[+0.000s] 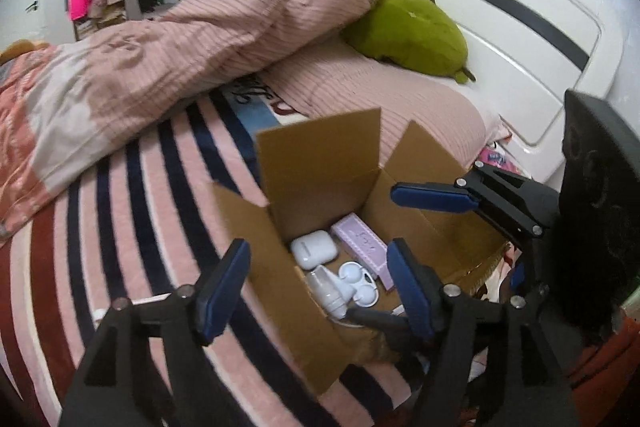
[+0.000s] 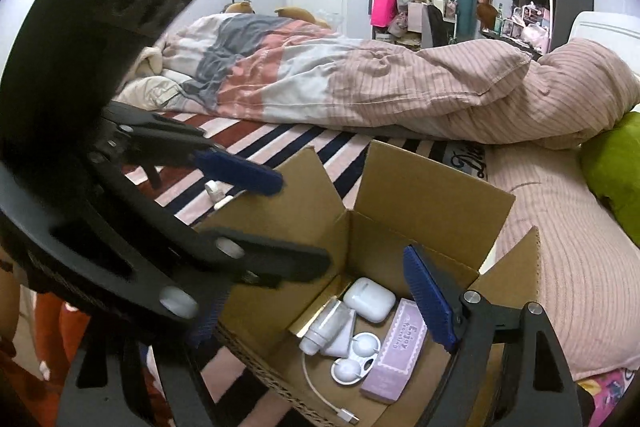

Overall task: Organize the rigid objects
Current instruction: 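Move the open right tool back to the KATO-KATO bar, then close the right tool on the white KATO-KATO bar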

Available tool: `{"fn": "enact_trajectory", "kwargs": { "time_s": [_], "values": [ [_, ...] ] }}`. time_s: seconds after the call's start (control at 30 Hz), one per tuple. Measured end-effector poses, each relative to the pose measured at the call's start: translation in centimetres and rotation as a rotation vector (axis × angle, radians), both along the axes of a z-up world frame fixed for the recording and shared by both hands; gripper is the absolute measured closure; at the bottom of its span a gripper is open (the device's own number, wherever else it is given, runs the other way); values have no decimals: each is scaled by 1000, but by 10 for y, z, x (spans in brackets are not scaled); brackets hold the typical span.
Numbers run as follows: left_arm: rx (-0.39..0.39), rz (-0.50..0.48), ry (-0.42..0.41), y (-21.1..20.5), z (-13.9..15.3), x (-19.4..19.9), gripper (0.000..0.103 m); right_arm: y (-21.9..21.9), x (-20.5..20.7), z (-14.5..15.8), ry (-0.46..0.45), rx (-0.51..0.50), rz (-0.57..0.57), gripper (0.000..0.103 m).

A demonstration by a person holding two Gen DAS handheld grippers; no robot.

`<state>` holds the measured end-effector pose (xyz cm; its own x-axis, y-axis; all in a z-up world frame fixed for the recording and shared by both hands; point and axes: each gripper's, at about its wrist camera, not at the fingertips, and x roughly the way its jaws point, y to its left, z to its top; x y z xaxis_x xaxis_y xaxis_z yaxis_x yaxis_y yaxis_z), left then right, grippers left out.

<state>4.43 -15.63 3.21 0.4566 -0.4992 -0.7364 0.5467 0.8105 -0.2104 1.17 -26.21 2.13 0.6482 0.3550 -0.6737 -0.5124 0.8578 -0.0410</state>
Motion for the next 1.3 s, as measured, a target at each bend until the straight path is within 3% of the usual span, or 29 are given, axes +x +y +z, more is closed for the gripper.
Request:
{"fn": "enact_trajectory", "kwargs": {
  "time_s": [0.33,0.5,0.7,0.83,0.93,1.07,1.2,1.3],
  "values": [
    [-48,190,-84,105,17,-29,32,55,-1,14,-25,-6,70,23],
    [-44,339,-90,170,3,-38,32,113,6,9,0,8,183,23],
    [-57,461,-39,233,-36,-43,32,180,29,-32,128,-7,284,23],
    [-67,527,12,264,-65,-41,32,208,49,-75,219,-46,273,23],
    [-69,550,49,279,-86,-37,32,215,63,-110,222,-138,210,23],
    [-66,565,82,288,-103,-31,32,207,88,-147,244,-175,126,23],
    [-66,571,97,291,-111,-30,32,200,104,-160,166,-215,82,23],
    [-66,576,102,293,-112,-30,32,198,99,-161,211,-189,129,23]
  ]
}}
